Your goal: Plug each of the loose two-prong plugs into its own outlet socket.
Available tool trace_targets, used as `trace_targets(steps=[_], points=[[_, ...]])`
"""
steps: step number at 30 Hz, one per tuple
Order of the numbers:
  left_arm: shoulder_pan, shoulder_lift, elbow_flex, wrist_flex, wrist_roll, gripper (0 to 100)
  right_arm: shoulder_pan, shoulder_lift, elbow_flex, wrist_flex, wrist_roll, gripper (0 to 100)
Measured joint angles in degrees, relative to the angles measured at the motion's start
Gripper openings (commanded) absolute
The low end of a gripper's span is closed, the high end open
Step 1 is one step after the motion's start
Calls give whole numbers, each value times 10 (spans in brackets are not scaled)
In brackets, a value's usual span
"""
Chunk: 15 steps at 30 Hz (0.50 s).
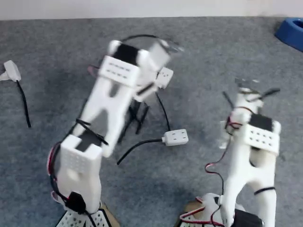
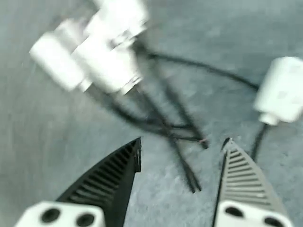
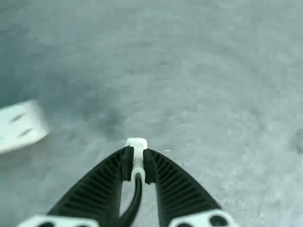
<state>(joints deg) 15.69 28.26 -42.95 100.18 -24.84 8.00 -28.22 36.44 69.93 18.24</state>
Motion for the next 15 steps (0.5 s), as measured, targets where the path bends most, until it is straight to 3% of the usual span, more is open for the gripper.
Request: trace_targets(steps=[8,15], points=[[-155,23,0,4,33,274,-144,0,-172,171,69,6],[-238,47,0,4,33,274,-238,3,-193,196,14,6]])
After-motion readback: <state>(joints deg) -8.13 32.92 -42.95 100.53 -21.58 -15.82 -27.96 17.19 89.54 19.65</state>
